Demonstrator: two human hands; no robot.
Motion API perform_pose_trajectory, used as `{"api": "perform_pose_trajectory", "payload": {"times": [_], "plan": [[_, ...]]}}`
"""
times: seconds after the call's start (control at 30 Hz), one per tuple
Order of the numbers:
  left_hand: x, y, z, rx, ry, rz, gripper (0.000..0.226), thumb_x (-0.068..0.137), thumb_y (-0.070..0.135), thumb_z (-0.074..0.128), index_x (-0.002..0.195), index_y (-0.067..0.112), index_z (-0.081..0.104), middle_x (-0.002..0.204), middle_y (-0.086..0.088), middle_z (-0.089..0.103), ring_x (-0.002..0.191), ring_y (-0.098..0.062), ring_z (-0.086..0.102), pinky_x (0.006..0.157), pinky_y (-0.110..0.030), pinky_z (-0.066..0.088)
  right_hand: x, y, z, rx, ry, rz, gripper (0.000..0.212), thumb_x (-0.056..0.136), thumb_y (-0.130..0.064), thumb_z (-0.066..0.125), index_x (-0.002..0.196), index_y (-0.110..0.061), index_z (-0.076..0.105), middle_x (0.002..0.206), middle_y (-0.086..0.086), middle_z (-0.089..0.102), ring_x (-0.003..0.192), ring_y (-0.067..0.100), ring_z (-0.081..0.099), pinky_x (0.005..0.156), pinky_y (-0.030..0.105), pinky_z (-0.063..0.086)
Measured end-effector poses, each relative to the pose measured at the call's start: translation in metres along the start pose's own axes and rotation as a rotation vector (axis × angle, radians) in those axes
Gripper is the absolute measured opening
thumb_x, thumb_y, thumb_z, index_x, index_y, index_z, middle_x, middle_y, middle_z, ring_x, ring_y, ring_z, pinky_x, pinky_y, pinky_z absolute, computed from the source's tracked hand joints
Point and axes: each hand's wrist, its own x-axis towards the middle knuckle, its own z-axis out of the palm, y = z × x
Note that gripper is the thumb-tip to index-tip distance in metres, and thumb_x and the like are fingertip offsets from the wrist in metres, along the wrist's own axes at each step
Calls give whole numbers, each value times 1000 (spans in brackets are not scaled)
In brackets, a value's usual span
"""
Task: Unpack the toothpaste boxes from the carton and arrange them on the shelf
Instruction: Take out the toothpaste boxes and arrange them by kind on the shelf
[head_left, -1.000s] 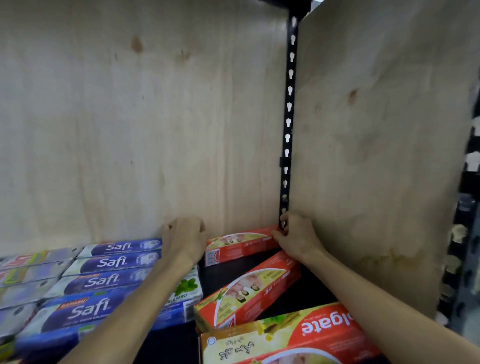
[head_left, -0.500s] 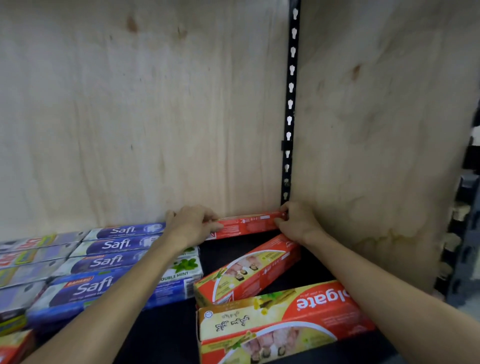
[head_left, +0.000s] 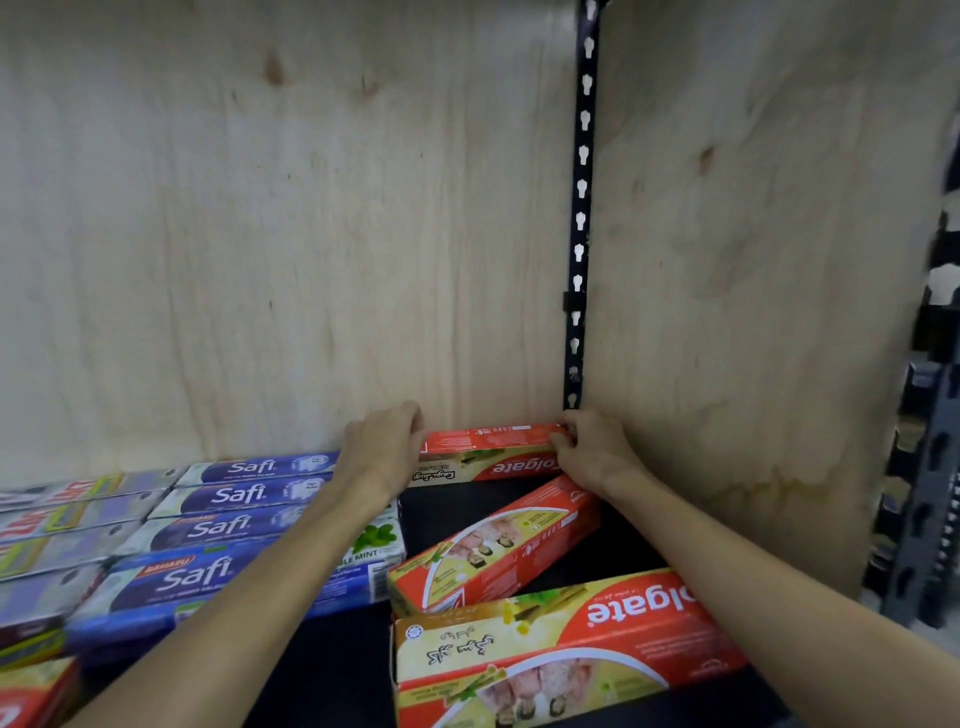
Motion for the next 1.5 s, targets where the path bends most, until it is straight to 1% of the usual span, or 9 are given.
{"api": "perform_pose_trajectory", "payload": {"times": [0.17, 0.33, 0.5, 0.67, 0.83, 0.97, 1.23, 1.37, 1.5], "plan": [[-2, -3, 0, -21, -76, -50, 49, 78, 70, 64, 101, 28, 70, 103, 4, 71, 102, -19, 61, 91, -38, 45, -2, -2, 0, -16, -62, 81, 29, 103, -23, 45, 120, -7, 62, 119, 10, 65, 90, 16, 57, 77, 27, 44], [-4, 2, -2, 26, -146, 22, 59, 81, 63, 67, 133, 37, 57, 131, 8, 63, 128, -19, 46, 106, -42, 29, -2, -1, 0, 59, -102, 163, 25, 102, -25, 48, 118, -9, 58, 114, 9, 64, 89, 15, 61, 72, 27, 47], [-5, 11, -6, 40, -167, 133, 50, 88, 57, 62, 132, 35, 58, 127, 7, 63, 122, -17, 45, 102, -37, 30, -1, -5, -5, 191, 11, 105, 12, 98, -16, 53, 101, -10, 63, 97, -2, 62, 73, 0, 52, 58, 16, 37], [1, 16, -6, -7, -139, 225, 53, 89, 58, 60, 135, 34, 56, 123, 5, 66, 115, -20, 49, 96, -35, 36, -7, -15, -12, 327, 109, 13, 33, 97, -6, 50, 124, -17, 66, 112, -1, 69, 101, 9, 63, 85, 22, 50], [7, 28, -9, -443, -46, 152, 54, 85, 54, 69, 132, 29, 61, 116, 5, 67, 104, -13, 60, 92, -33, 52, -13, -24, -21, 469, 191, -242, 42, 97, -3, 49, 128, -29, 62, 116, -15, 66, 112, -4, 58, 95, 17, 47], [5, 40, -16, -675, 2, 71, 35, 90, 34, 70, 122, 24, 59, 109, 5, 59, 90, 0, 57, 71, -9, 46, -15, -34, -23, 552, 191, -304, 45, 97, -10, 54, 132, -38, 54, 124, -21, 60, 118, -2, 54, 99, 23, 45], [1, 38, -12, -1117, 32, -108, 25, 96, 23, 64, 112, 26, 45, 112, -9, 68, 95, -17, 73, 83, -38, 61, -14, -31, -3, 211, -91, -271, 67, 75, -58, 75, 133, -38, 47, 124, -17, 56, 112, 2, 55, 93, 27, 49], [-6, 35, -13, -1261, -61, -295, 45, 93, 11, 67, 123, 15, 34, 112, -24, 66, 83, -30, 76, 74, -40, 63, -10, -29, -1, 53, -36, -330, 50, 73, -41, 82, 114, -35, 55, 112, -15, 59, 100, 3, 58, 85, 32, 54], [-9, 27, -23, -1113, -20, -348, 73, 81, 24, 82, 130, 23, 28, 106, -14, 69, 77, -23, 76, 69, -36, 62, -11, -32, 3, -53, -101, -327, 49, 81, -34, 75, 125, -32, 54, 124, -8, 54, 111, 12, 56, 92, 38, 53]]}}
